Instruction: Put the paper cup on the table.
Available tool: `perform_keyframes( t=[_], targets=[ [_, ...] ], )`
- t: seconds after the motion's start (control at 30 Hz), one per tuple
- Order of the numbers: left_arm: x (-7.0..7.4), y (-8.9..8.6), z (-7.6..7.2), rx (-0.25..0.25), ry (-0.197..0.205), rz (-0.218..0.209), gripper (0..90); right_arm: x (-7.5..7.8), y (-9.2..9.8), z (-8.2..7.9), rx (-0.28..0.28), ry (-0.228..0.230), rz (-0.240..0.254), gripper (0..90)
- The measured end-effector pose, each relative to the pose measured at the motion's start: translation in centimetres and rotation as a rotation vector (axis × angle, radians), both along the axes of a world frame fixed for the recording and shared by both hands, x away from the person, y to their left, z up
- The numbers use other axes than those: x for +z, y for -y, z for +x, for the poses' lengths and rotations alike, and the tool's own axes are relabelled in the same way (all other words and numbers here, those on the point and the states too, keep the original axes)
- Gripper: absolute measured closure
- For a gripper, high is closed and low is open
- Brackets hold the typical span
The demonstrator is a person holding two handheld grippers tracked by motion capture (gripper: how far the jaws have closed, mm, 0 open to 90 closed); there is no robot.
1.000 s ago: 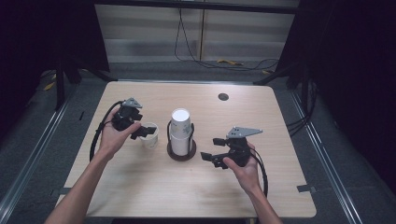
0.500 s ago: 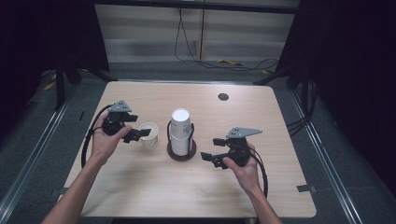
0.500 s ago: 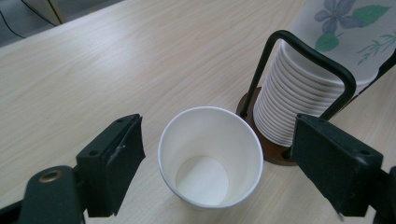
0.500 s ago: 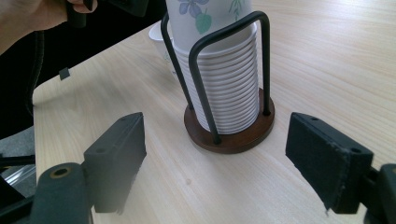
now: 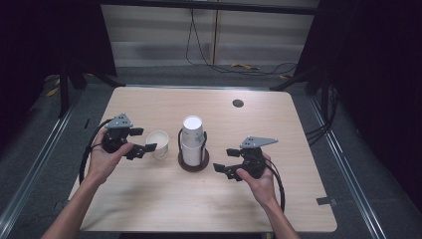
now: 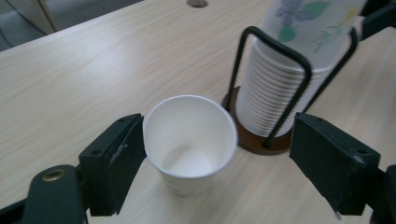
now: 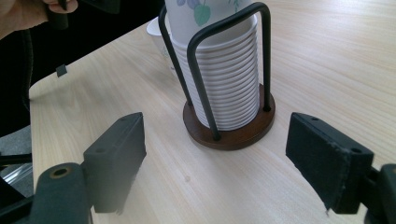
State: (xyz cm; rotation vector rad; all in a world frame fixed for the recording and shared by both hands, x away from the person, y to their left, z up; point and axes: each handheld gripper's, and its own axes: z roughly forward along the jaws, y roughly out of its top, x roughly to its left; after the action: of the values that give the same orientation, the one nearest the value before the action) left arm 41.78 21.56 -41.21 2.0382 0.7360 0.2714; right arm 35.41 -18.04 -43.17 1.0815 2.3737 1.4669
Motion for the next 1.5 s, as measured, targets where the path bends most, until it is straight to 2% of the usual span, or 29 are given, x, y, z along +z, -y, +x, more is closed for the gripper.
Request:
perform_keyframes(
  t=[0.03,0.07,0.13,0.23,0.3,0.37,0.53,0.57,0.63,0.8,0.87,0.9,1.07,1.1,1.13,1.2,1.23,1.3,1.4,1.47,1.5],
  targets=[
    [0.0,0.2,-0.3,-0.001,0.017,0.029,18.1,0.0,0.0,0.0,0.000,-0.001,0.000,19.6],
    [-0.1,0.3,-0.5,0.000,0.022,0.034,18.1,0.0,-0.1,0.0,0.002,0.000,-0.001,19.6],
    [-0.2,0.3,-0.8,-0.015,0.020,0.032,18.1,0.0,0.0,0.0,0.001,0.004,0.001,19.6],
    [-0.6,0.4,-1.5,-0.025,-0.005,0.019,18.1,0.1,0.1,-0.1,-0.003,0.004,0.002,19.5],
    [-0.8,0.5,-2.1,-0.021,0.005,0.028,18.1,0.1,0.1,-0.3,-0.007,0.004,0.000,19.4],
    [-1.1,0.6,-2.6,-0.033,-0.002,0.027,18.0,0.2,0.2,-0.6,-0.010,0.008,0.002,19.4],
    [-1.8,0.9,-3.5,-0.024,-0.007,0.025,17.9,-0.1,1.1,-1.3,-0.022,0.001,0.006,19.3],
    [-1.9,0.9,-3.6,-0.023,-0.006,0.024,17.9,-0.1,1.2,-1.4,-0.026,-0.005,0.012,19.3],
    [-1.9,0.9,-4.1,-0.018,-0.006,-0.012,18.0,-0.2,1.3,-1.6,-0.029,-0.001,0.007,19.3],
    [-2.4,1.2,-5.3,0.003,0.059,0.010,18.0,-0.6,1.3,-2.4,-0.026,-0.013,-0.011,19.0],
    [-2.8,1.4,-5.7,0.003,0.058,0.023,18.1,-0.9,1.2,-2.6,-0.018,-0.022,-0.046,18.6],
    [-3.0,1.4,-6.0,0.008,0.058,0.015,18.1,-1.0,1.2,-2.7,-0.018,-0.022,-0.053,18.6],
    [-3.9,1.5,-7.2,0.020,0.035,-0.004,18.1,-1.0,1.0,-3.3,-0.026,-0.021,-0.068,17.9],
    [-4.3,1.6,-7.4,0.013,0.010,-0.025,18.1,-1.0,1.1,-3.4,-0.031,-0.020,-0.066,17.9],
    [-4.4,1.6,-7.5,0.008,0.003,-0.024,18.1,-1.1,1.3,-3.7,-0.035,-0.026,-0.054,17.9],
    [-4.6,1.8,-7.9,0.005,0.016,0.017,18.1,-1.1,1.5,-3.9,-0.038,-0.031,-0.059,17.9],
    [-4.8,1.8,-8.0,0.009,0.016,0.011,18.0,-1.1,1.6,-4.0,-0.043,-0.029,-0.055,17.9],
    [-5.2,1.8,-8.2,0.000,-0.017,-0.015,18.1,-1.1,1.8,-4.1,-0.051,-0.028,-0.035,17.9],
    [-5.8,1.7,-8.6,0.004,-0.020,-0.008,18.1,-1.4,1.8,-4.2,-0.054,-0.033,-0.035,17.9],
    [-6.3,1.6,-8.8,-0.003,-0.035,-0.042,18.0,-1.8,1.8,-4.4,-0.052,-0.037,-0.037,17.9],
    [-6.7,1.6,-9.0,-0.009,-0.036,-0.044,18.0,-2.0,1.8,-4.5,-0.055,-0.037,-0.040,17.9]
  ],
)
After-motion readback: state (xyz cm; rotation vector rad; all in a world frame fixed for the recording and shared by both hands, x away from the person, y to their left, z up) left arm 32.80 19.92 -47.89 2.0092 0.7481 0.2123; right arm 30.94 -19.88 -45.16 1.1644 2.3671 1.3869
